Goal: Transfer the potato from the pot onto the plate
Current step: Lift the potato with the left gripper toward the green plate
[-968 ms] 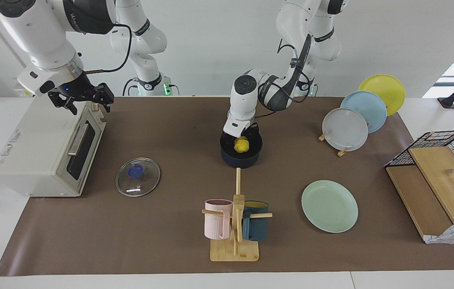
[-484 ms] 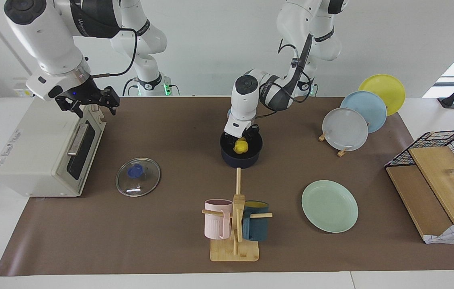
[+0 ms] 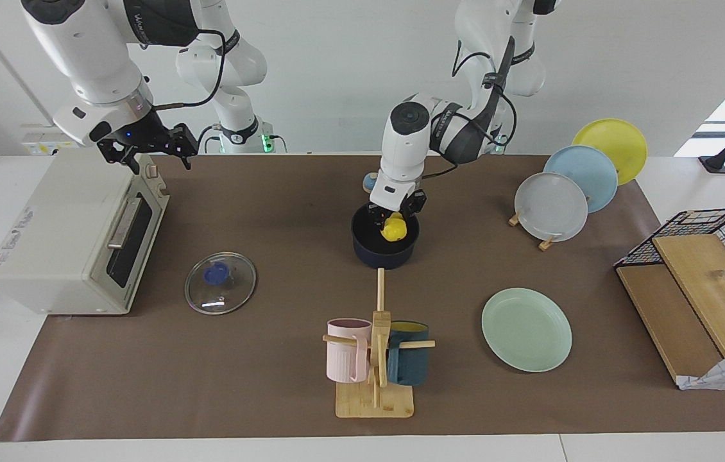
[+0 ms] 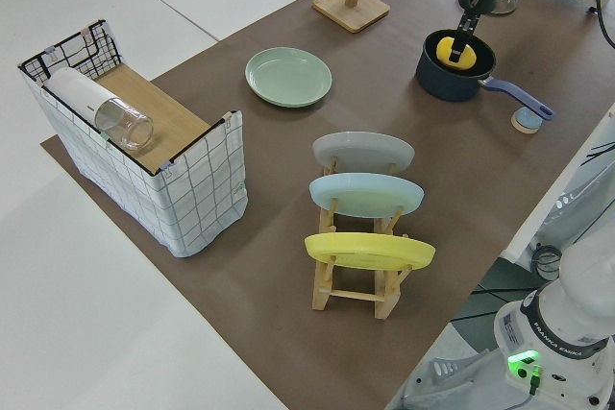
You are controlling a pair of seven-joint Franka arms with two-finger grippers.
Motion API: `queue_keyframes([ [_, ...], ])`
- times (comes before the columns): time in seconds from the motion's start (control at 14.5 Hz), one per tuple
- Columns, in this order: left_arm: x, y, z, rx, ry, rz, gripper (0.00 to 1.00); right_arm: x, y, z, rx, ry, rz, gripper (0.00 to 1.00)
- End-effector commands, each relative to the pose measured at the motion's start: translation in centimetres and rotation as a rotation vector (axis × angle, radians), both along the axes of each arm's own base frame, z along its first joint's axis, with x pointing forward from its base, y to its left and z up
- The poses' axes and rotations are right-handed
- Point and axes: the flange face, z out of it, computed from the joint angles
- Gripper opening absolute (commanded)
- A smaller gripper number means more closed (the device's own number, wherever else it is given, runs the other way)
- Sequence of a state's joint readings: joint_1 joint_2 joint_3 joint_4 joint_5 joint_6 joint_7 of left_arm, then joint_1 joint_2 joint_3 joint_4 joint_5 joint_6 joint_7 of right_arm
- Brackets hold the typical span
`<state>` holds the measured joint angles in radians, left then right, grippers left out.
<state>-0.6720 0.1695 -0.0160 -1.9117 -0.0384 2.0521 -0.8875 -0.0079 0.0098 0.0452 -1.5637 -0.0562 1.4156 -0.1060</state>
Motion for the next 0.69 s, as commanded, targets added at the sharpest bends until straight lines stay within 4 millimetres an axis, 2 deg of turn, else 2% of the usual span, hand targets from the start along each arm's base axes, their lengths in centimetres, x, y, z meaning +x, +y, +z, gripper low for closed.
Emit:
queue_keyframes([
  [0.0,2.2,2.0,4.6,-0.038,0.042,-0.007,0.00,-0.5,-0.1,0.3,0.016,-0.012,-0.015,1.00],
  [0.14,5.3,5.0,8.5,-0.069,0.049,-0.019,0.00,-0.5,-0.5,0.3,0.016,-0.011,-0.022,1.00],
  [0.28,8.3,9.1,11.3,-0.097,0.055,-0.039,0.00,-0.2,-1.1,0.5,0.009,-0.029,-0.031,1.00],
  [0.48,13.8,15.5,12.6,-0.118,0.040,-0.070,0.00,-0.2,-1.2,0.5,0.000,-0.028,-0.031,1.00],
  [0.62,15.8,19.7,12.4,-0.125,0.015,-0.116,0.00,-0.1,-1.1,0.4,-0.002,-0.031,-0.028,1.00],
])
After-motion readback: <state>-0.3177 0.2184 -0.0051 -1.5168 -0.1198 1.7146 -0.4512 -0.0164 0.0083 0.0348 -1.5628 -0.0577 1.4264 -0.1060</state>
